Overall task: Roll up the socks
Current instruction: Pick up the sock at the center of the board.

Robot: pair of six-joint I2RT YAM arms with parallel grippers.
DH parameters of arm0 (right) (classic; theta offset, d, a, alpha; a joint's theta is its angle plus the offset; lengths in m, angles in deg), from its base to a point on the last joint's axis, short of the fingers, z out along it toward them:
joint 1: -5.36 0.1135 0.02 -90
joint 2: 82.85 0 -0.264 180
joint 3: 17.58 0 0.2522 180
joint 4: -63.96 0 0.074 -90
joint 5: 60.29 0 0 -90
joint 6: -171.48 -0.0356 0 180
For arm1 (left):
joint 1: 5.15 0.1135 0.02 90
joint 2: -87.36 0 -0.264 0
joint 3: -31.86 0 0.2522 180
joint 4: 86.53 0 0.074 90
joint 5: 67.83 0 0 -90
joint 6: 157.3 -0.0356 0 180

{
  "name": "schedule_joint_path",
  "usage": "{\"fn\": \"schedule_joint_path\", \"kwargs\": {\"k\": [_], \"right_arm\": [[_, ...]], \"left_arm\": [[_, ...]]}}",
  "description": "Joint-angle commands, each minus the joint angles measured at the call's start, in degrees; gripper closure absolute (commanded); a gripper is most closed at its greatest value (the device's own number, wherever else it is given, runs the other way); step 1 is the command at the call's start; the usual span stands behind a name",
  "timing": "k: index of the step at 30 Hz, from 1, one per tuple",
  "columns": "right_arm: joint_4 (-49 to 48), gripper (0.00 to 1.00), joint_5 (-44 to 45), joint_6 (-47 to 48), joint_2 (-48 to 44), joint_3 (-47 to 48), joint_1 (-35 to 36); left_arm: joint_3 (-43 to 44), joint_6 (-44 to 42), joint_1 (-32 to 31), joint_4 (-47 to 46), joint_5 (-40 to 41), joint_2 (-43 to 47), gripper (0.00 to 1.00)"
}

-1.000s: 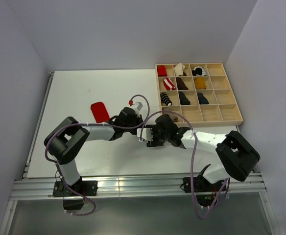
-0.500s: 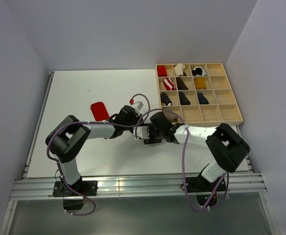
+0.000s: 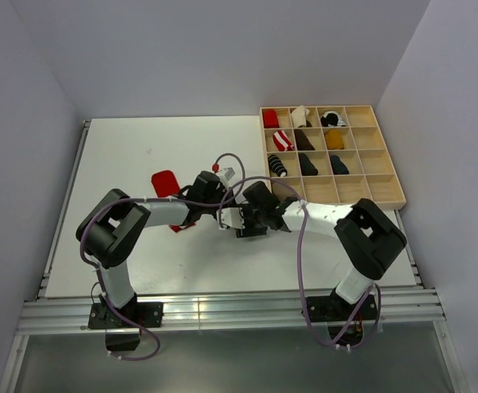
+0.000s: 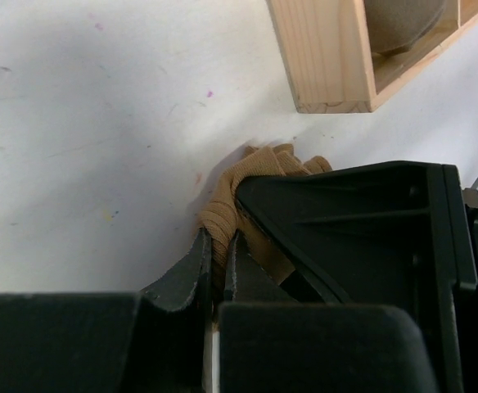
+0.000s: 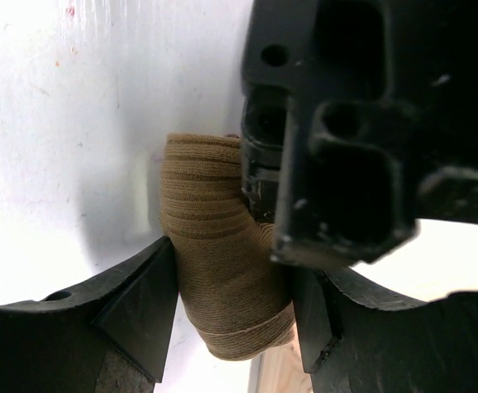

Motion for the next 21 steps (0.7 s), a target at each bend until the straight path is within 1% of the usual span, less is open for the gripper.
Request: {"fn": "schedule_joint_path", "kwargs": {"k": [1,7,9,11,12,13,15,16,17,18,19,20,21], "right_arm": [[3.53,0.41,2.35,1.24,4.45,1.76,-1.21],[9.59,0.44,1.56,0.72,8.41,6.24,-2.18],[13.26,0.48,0.6,0.45,9.38,8.78,-2.44],[15.47,0.5,-0.02,-0.25,10.96,11.16,-2.8],[17.22,0.54,-0.11,-0.34,12.01,11.77,-2.97],[17.94,0.57,-0.02,-0.69,12.54,12.3,-3.15],[19.95,0.61,0.07,-0.87,14.03,13.88,-3.15],[20.75,0.63,-0.37,-1.13,14.39,14.85,-3.24],[21.63,0.7,-0.55,-1.22,14.57,15.12,-3.32],[21.72,0.72,-0.64,-1.57,14.83,15.38,-3.41],[22.16,0.73,-0.81,-1.75,15.01,15.82,-3.59],[23.21,0.78,-1.25,-1.92,15.27,16.26,-3.68],[23.74,0.81,-1.34,-2.27,15.88,16.7,-3.76]], "left_arm": [[-0.69,-1.46,0.73,14.36,-3.68,-2.39,1.0],[2.92,-0.76,1.78,16.66,-5.52,-3.27,1.0],[3.54,0.38,2.4,16.49,-6.92,-3.36,1.0],[4.33,1.52,3.1,15.79,-8.77,-3.01,0.99],[4.59,1.79,3.19,15.79,-9.3,-2.83,0.97],[5.64,1.97,3.36,16.05,-9.65,-2.74,0.92],[7.22,2.32,3.45,17.45,-9.83,-2.48,0.87],[7.67,2.67,3.54,17.89,-9.92,-2.48,0.83],[8.1,2.85,3.72,18.85,-9.83,-2.3,0.8],[8.46,3.11,4.06,18.86,-10.01,-2.13,0.75],[8.46,3.55,4.42,18.86,-10.01,-2.04,0.72],[8.37,4.68,4.68,18.78,-10.27,-1.86,0.69],[8.2,5.3,5.03,18.34,-10.44,-1.77,0.68]]}}
